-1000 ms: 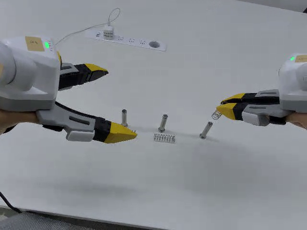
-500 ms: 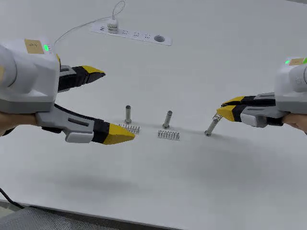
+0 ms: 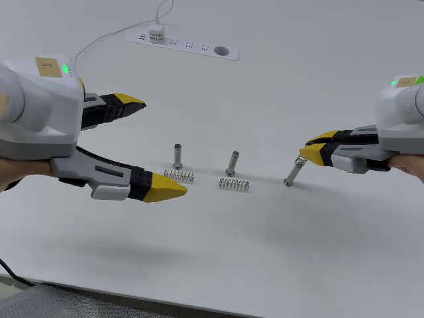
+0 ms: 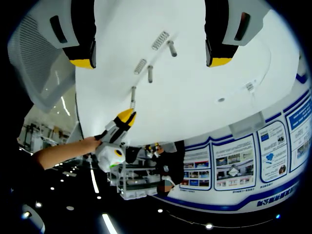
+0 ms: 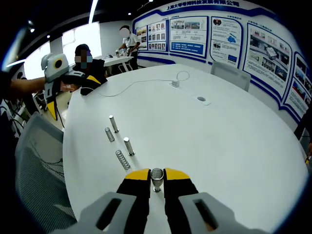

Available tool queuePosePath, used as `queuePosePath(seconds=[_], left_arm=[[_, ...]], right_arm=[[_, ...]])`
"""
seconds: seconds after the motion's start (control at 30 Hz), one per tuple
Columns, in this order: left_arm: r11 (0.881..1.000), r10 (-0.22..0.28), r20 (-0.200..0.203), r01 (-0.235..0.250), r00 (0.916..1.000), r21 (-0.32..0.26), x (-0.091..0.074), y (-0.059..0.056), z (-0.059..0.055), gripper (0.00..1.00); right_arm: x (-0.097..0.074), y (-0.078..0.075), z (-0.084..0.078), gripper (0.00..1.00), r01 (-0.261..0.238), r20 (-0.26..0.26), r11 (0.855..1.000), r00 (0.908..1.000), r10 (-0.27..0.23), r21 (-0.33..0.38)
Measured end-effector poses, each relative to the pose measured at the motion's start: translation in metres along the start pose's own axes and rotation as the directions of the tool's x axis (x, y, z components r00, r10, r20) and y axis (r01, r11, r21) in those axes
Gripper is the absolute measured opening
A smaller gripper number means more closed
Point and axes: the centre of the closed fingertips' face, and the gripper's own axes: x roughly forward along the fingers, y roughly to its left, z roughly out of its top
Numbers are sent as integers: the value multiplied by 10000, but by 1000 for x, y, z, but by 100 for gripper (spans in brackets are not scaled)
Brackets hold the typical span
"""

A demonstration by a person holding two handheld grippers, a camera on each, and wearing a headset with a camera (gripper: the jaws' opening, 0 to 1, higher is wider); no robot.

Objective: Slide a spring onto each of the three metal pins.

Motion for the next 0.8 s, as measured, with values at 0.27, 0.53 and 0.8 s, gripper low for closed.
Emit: queuePosePath(seconds=[0.27, 0.53, 0.8], left_arm=[[10000, -41, -65, 41, 10000, -36, 0, -2, -2, 95], [9990, -62, 309, 76, 9995, -440, -1, -4, 4, 95], [9988, -101, 200, 110, 9997, -478, 1, -7, 1, 95]], right_arm=[[7, 1, -8, 11, 4, -316, 9997, 9995, -12, -250], [17, 2, -16, 11, -65, -674, 9995, 9977, 44, -313], [22, 4, -24, 11, -74, -929, 9989, 9957, 30, -463]])
